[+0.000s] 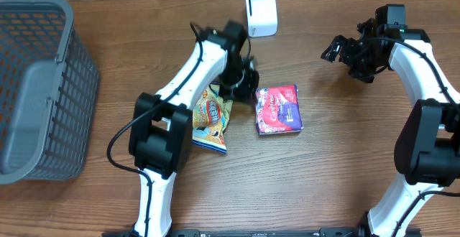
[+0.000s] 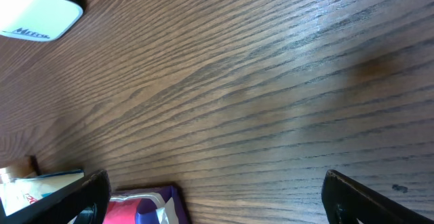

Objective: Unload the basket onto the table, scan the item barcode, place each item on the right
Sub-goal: 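Move the left gripper to the pink Carefree box and grasp it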

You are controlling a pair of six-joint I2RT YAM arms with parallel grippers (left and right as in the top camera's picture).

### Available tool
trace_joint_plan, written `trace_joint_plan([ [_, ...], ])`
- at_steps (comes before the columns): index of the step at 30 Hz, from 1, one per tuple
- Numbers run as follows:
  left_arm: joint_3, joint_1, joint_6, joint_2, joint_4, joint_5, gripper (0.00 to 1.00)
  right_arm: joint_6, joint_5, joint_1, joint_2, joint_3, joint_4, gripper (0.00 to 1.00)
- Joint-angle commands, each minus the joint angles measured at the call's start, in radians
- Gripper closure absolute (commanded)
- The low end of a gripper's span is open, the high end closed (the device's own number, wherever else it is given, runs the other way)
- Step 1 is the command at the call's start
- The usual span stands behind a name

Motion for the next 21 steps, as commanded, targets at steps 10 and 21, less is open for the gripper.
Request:
trace_joint_plan([
  [10,0.154,-0.018,-0.066,-0.018,-0.094,-0.296,0.67,0.000,-0.007,0.001,0.003,0.001,0.003,0.00],
  [21,-0.151,-0.017,-0.018,-0.017,0.262,0.161,0.17,0.000,-0.007,0.001,0.003,0.001,0.003,0.00],
])
